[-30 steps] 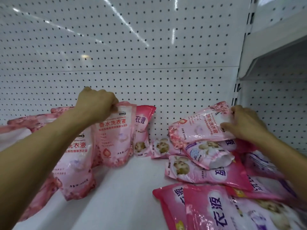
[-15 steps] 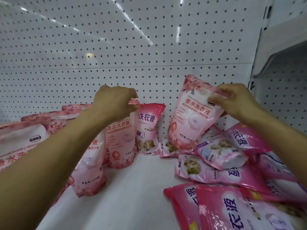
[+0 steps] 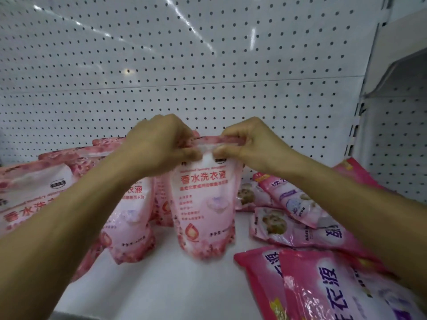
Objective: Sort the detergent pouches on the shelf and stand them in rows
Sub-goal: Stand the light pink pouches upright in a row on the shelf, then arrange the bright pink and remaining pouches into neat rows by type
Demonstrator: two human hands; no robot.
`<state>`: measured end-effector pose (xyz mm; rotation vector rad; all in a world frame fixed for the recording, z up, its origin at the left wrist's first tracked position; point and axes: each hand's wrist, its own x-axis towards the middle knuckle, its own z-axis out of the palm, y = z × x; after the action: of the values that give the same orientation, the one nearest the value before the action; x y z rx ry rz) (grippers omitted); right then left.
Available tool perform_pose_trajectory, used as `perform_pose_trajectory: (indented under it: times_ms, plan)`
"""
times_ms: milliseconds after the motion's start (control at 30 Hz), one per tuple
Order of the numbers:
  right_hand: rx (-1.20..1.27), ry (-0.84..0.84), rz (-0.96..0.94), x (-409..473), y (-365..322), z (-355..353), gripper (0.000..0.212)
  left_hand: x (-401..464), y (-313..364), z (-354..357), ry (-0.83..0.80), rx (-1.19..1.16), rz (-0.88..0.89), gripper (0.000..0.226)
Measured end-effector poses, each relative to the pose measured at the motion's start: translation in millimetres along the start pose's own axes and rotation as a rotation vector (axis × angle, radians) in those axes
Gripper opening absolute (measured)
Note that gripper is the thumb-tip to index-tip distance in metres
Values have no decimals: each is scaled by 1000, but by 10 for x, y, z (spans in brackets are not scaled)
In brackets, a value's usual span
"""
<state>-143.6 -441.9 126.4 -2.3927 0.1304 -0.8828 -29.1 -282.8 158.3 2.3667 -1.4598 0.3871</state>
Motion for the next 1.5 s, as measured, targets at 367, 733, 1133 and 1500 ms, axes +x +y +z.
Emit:
perform_pose_trajectory:
  times_ms: [367,733,1133,1500]
  plan:
    - [-646,-112,702,-444,1297,-694,35,-68,-413,348,297,472,-47,11]
    - [56,206,1029,-483,1528,-759,42,-183,-190,605,539,317,276,45]
    - [611,384,486,-765,573,-498,13,-379,673,1353,-120,-1272,-247,93]
    - [371,61,300,-802,602,-369,20,-739,743,1199,644,-1481,-464,13]
